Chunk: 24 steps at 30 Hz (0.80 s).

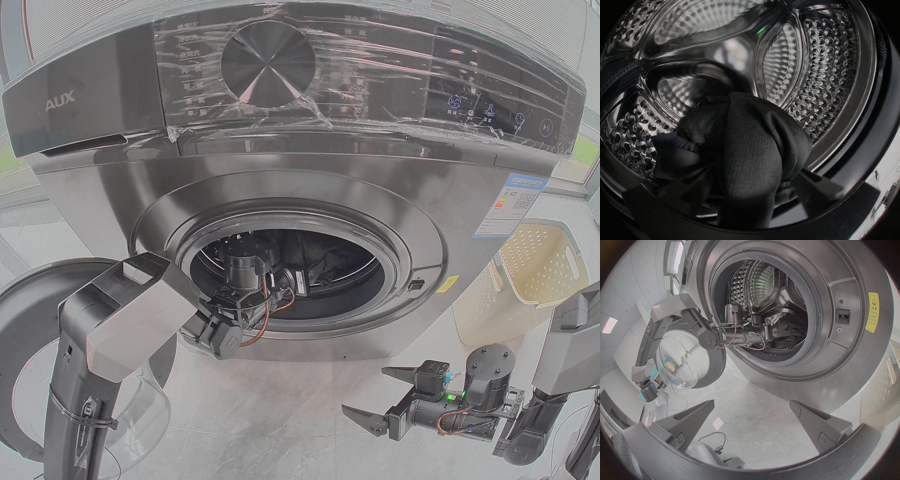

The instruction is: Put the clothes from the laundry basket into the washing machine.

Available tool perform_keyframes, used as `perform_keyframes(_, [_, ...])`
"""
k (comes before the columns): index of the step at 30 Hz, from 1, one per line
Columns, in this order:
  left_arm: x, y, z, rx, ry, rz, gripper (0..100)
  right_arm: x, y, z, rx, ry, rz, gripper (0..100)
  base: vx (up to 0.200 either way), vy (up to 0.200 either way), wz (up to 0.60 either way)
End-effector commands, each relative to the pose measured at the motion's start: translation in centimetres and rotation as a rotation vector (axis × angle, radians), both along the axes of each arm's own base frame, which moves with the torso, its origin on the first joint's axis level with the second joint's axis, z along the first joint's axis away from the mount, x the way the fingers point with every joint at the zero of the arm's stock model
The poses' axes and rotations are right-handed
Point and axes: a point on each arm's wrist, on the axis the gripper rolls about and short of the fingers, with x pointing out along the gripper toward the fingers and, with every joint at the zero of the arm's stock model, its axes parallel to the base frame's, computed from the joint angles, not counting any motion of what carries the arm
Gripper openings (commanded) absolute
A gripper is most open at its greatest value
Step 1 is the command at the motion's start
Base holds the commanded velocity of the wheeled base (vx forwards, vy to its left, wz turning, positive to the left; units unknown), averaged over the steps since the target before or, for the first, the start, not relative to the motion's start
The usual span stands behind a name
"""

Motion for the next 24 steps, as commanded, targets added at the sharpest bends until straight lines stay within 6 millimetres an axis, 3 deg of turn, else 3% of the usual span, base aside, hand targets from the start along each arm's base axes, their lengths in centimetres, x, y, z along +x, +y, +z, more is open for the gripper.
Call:
perform_keyframes(1, [2.0, -0.3, -1.4, -0.011, -0.017, 0.031, 0, 0.0, 0.0, -0.1, -0.001, 0.002, 0.0, 100, 0.0, 0.0, 0.0])
perform_keyframes(6, [4.2, -0.1, 0.1, -0.078, -0.109, 0.123, 0, 0.0, 0.0, -0.1, -0.001, 0.002, 0.0, 100, 0.0, 0.0, 0.0])
perform_keyframes(13, [5.9, -0.7, 2.9, -0.204, -0.244, 0.162, 0, 0.0, 0.1, 0.0, 0.0, 0.001, 0.002, 100, 0.0, 0.0, 0.0])
perform_keyframes(20, [5.6, -1.1, 1.0, -0.173, -0.2, 0.155, 0, 0.0, 0.0, -0.1, -0.001, 0.002, 0.0, 100, 0.0, 0.0, 0.0])
perform_keyframes(21, [5.4, -1.1, 0.7, -0.163, -0.186, 0.15, 100, 0.0, 0.0, -0.1, -0.001, 0.002, 0.0, 100, 0.0, 0.0, 0.0])
perform_keyframes(24, [4.9, -1.1, 1.7, -0.17, -0.185, 0.143, 100, 0.0, 0.0, -0.1, -0.002, 0.003, 0.0, 100, 0.0, 0.0, 0.0])
